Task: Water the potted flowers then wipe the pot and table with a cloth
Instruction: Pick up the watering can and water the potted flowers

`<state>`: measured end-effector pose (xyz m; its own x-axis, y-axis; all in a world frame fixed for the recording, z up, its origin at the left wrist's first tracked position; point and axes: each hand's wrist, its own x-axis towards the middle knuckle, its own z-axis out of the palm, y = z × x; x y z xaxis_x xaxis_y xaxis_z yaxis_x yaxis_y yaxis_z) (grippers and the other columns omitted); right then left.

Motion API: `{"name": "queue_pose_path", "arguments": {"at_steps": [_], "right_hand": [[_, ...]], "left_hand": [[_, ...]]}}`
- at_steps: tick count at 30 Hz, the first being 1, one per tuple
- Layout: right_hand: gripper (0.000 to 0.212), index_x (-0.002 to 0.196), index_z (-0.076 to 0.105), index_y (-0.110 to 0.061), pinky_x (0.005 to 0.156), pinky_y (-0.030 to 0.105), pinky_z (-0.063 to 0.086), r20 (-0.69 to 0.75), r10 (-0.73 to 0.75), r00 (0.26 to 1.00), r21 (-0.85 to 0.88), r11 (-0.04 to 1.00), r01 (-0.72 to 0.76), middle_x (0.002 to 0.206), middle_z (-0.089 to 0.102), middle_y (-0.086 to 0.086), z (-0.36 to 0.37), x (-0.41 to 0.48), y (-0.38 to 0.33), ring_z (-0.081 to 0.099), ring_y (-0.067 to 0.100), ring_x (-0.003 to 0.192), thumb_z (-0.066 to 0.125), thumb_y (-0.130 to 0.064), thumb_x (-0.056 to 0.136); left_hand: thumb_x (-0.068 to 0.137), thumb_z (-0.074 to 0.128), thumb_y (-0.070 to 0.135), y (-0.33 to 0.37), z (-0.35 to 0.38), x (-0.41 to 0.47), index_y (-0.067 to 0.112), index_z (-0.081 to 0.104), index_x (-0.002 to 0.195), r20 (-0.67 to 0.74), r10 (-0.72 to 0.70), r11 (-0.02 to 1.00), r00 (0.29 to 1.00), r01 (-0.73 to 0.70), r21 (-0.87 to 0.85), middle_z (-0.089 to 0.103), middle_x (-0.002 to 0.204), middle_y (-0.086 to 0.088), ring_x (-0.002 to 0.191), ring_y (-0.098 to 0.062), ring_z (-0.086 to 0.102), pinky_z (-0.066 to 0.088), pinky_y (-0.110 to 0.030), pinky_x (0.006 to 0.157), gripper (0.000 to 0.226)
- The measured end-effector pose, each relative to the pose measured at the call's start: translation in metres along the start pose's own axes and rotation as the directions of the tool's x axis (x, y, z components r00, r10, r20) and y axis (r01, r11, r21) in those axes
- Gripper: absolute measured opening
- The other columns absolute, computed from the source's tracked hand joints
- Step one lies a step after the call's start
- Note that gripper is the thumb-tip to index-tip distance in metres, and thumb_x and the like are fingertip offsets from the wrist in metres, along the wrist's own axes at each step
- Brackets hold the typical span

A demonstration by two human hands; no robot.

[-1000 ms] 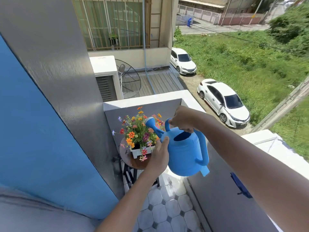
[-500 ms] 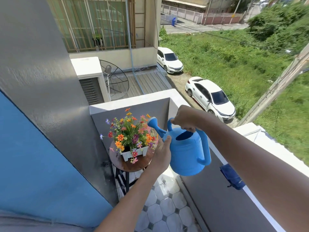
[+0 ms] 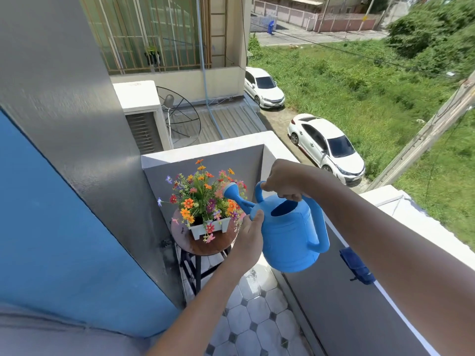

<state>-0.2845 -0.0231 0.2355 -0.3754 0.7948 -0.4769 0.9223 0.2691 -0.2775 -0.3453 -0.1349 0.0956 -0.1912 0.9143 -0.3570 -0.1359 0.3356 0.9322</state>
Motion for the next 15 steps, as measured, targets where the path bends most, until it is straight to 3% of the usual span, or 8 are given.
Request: {"name": "queue_pose_path", "arguments": {"at_steps": [2,4,7,11,13,15], "right_hand": [[0.039,0.098,0.068,0.01,0.045,0.027,0.037,0.014,-0.012,1.0,0.015,1.0,0.012,0.072,0.065,0.024,0.003,-0.001,-0.006,0.053,0.029,0.057,0.052,-0.025,0.101],[0.041,0.103,0.069,0.011,0.045,0.027,0.036,0.027,-0.028,0.999,0.019,0.999,0.027,0.07,0.06,0.02,0.006,-0.002,-0.013,0.05,0.028,0.054,0.054,-0.027,0.1],[0.034,0.09,0.066,0.005,0.044,0.025,0.032,0.047,-0.055,0.997,0.047,0.998,0.053,0.068,0.053,0.016,0.01,-0.003,-0.024,0.041,0.023,0.046,0.056,-0.026,0.099],[0.033,0.08,0.057,-0.001,0.043,0.024,0.03,0.056,-0.101,0.993,0.028,0.995,0.1,0.068,0.052,0.017,0.018,-0.001,-0.037,0.039,0.022,0.042,0.053,-0.027,0.101],[0.034,0.08,0.057,0.0,0.044,0.025,0.03,0.054,-0.114,0.992,0.045,0.993,0.111,0.067,0.054,0.018,0.023,0.001,-0.043,0.041,0.023,0.044,0.054,-0.027,0.1],[0.036,0.08,0.059,0.001,0.044,0.026,0.033,0.052,-0.124,0.991,0.037,0.992,0.122,0.067,0.057,0.019,0.027,0.002,-0.048,0.046,0.026,0.05,0.054,-0.029,0.101]], "left_hand": [[0.098,0.029,0.058,-0.002,-0.006,-0.006,0.034,0.038,0.13,-0.016,0.011,1.0,1.0,-0.011,-0.008,0.053,0.126,0.007,0.112,-0.002,0.052,0.044,-0.027,0.09,0.041],[0.101,0.029,0.053,-0.002,-0.012,-0.012,0.031,0.039,0.131,-0.04,0.034,0.999,0.999,-0.034,-0.006,0.051,0.127,0.006,0.114,-0.007,0.052,0.04,-0.025,0.087,0.039],[0.101,0.028,0.052,-0.008,-0.022,-0.018,0.033,0.037,0.129,-0.056,0.001,1.0,0.998,-0.002,-0.01,0.052,0.125,0.008,0.111,-0.002,0.051,0.042,-0.026,0.087,0.035],[0.099,0.026,0.058,-0.01,-0.033,-0.026,0.031,0.036,0.136,-0.093,-0.007,1.0,0.996,0.008,0.012,0.053,0.13,0.011,0.112,0.004,0.049,0.037,-0.027,0.094,0.046],[0.103,0.025,0.05,-0.01,-0.038,-0.03,0.034,0.033,0.123,-0.113,-0.017,1.0,0.993,0.018,0.003,0.049,0.111,0.024,0.095,0.015,0.041,0.033,-0.021,0.083,0.027],[0.103,0.026,0.048,-0.008,-0.045,-0.03,0.038,0.032,0.116,-0.146,-0.058,0.998,0.988,0.056,-0.014,0.05,0.107,0.019,0.093,0.012,0.044,0.037,-0.024,0.083,0.017]]}}
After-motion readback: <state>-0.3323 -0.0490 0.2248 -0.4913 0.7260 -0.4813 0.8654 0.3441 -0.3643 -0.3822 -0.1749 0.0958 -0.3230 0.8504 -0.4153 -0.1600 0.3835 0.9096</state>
